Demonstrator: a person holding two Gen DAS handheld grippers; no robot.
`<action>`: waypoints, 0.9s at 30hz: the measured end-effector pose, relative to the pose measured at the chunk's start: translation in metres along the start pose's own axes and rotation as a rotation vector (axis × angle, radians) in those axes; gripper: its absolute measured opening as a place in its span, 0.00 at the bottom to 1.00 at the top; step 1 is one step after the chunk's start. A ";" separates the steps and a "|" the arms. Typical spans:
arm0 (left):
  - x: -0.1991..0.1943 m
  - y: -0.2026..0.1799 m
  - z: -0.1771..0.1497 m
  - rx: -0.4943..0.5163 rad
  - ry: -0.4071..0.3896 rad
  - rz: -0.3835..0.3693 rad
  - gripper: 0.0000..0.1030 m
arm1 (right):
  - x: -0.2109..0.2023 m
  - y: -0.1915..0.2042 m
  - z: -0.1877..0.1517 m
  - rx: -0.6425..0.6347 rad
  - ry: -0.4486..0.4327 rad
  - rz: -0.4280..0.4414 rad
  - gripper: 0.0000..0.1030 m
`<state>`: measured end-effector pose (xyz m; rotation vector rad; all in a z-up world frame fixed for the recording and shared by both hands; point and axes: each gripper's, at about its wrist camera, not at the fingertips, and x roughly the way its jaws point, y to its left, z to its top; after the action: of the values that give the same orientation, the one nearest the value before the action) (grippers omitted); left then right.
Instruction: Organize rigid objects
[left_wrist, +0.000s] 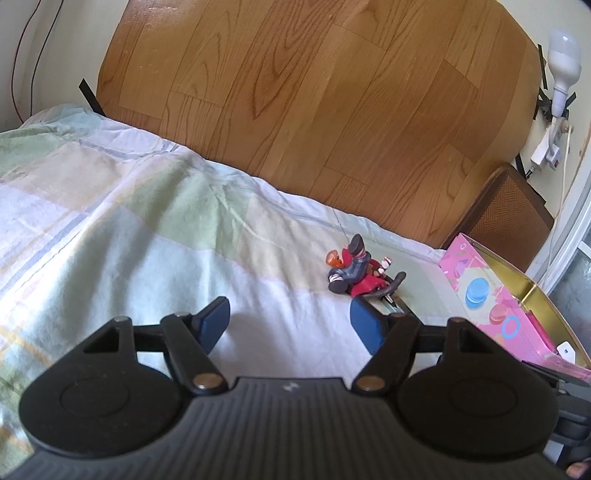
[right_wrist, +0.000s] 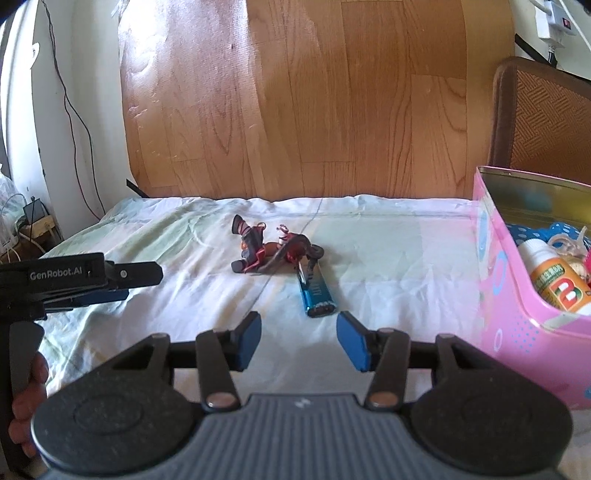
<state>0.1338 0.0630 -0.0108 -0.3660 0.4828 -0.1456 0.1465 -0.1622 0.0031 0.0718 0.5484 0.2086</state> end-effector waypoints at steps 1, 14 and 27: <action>0.000 0.000 0.000 0.000 0.000 -0.001 0.72 | 0.000 0.000 0.000 0.001 0.000 -0.001 0.45; 0.001 0.003 0.000 -0.010 -0.001 -0.006 0.72 | 0.021 0.009 0.024 -0.020 -0.022 0.028 0.45; 0.003 0.006 0.003 -0.015 -0.026 -0.026 0.72 | 0.094 -0.009 0.055 0.232 0.113 0.098 0.15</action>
<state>0.1385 0.0686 -0.0115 -0.3886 0.4539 -0.1627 0.2546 -0.1516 0.0007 0.3146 0.6812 0.2446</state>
